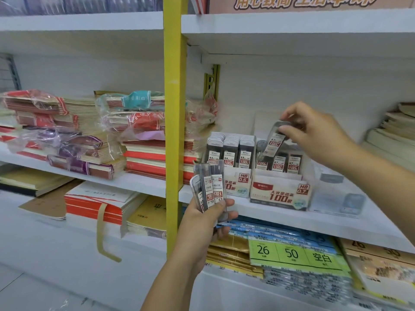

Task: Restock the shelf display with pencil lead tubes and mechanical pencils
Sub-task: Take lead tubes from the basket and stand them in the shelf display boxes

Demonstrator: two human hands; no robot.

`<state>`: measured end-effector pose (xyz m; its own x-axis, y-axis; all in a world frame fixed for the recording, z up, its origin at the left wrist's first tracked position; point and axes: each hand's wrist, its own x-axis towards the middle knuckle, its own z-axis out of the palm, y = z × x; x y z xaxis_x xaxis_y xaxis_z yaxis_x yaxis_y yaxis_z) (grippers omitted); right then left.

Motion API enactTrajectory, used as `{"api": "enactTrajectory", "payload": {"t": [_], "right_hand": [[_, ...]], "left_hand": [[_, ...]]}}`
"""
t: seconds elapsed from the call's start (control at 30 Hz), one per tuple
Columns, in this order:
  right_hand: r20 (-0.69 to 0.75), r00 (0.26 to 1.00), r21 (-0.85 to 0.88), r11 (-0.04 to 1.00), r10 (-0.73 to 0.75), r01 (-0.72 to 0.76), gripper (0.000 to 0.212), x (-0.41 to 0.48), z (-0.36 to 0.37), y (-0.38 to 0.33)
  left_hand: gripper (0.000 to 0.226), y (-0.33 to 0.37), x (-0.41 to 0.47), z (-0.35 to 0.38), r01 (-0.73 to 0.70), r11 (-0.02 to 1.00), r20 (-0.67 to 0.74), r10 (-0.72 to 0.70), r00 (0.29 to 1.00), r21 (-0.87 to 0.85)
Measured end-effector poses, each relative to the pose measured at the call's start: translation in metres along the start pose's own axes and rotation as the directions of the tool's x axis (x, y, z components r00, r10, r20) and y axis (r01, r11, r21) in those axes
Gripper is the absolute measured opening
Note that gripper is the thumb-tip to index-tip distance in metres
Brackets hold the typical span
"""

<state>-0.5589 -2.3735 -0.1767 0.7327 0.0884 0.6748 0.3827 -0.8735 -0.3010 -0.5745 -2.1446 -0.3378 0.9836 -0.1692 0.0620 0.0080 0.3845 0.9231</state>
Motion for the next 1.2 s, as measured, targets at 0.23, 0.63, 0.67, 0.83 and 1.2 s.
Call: {"api": "enactTrajectory", "payload": {"t": [0.23,0.63,0.67,0.83,1.2], "right_hand": [[0.046,0.997,-0.049,0.997,-0.063,0.066,0.015,0.018,0.019,0.005],[0.064,0.997,-0.329,0.943,-0.041,0.06,0.02,0.004,0.038,0.017],[0.052,0.998,-0.37,0.928,-0.026,0.043,0.024,0.003,0.038,0.017],[-0.051,0.998,-0.268,0.963,-0.039,0.024,0.029,-0.023,0.032,0.001],[0.334,0.919,0.587,0.717,0.209,-0.376,0.013,-0.097,0.063,-0.043]], "left_hand": [[0.023,-0.005,0.005,-0.001,0.012,1.0,0.014,-0.012,1.0,0.0],[0.022,-0.006,0.003,0.002,0.024,1.0,0.065,-0.025,0.998,0.012],[0.023,-0.005,0.002,0.002,0.027,1.0,0.072,-0.027,0.997,0.008],[0.024,-0.001,-0.003,0.003,0.036,0.999,0.144,-0.032,0.989,-0.022],[0.029,-0.005,-0.017,0.007,0.074,0.996,0.367,-0.054,0.929,-0.041]]}}
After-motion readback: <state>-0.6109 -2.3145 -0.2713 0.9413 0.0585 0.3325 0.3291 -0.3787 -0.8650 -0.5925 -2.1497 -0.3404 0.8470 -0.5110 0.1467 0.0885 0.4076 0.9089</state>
